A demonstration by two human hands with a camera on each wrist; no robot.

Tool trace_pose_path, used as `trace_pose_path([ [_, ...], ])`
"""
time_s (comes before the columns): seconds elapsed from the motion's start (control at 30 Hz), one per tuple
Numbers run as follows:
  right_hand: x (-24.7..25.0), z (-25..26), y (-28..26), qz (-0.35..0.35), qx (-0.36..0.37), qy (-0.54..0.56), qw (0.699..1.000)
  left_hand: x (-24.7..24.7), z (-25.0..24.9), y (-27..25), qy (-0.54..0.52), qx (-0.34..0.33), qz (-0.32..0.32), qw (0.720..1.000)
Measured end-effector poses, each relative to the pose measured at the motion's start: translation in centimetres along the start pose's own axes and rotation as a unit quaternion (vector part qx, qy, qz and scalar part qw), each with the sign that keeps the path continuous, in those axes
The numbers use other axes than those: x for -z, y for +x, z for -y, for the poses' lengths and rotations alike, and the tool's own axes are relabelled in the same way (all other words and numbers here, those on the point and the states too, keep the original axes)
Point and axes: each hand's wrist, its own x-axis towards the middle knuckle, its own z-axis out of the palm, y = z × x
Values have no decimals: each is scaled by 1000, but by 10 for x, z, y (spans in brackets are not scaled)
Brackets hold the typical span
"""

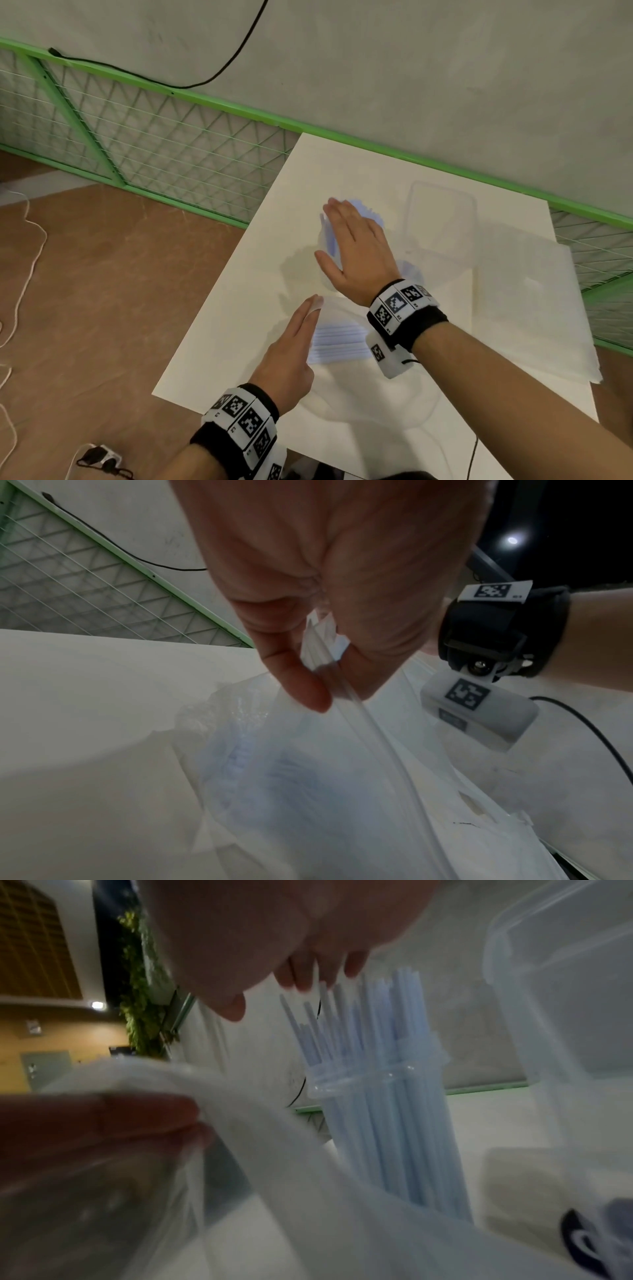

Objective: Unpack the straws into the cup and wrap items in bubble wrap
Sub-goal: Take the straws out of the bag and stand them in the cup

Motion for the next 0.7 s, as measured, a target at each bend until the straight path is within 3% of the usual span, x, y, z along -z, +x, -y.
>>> trace_pose_path([
  [0.1, 6, 6, 10, -56, -13, 25, 998, 0, 0, -2, 2, 2, 2, 1000],
  [0.23, -3, 6, 14, 75, -2, -81, 994, -1, 0, -3, 4, -6, 2, 1000],
  [0.3, -6, 5, 12, 99, -4, -97, 990, -1, 0, -3, 3, -7, 2, 1000],
  [0.5, 17, 15, 8, -26, -13, 10, 1000, -1, 0, -4, 4, -11, -4, 1000],
  [0.6, 37, 26, -10, -93, 47, 109, 989, -1, 0, -3, 5, -9, -6, 1000],
  [0.7, 42, 44, -54, -69, 111, 138, 982, -1, 2, -2, 12, -5, -8, 1000],
])
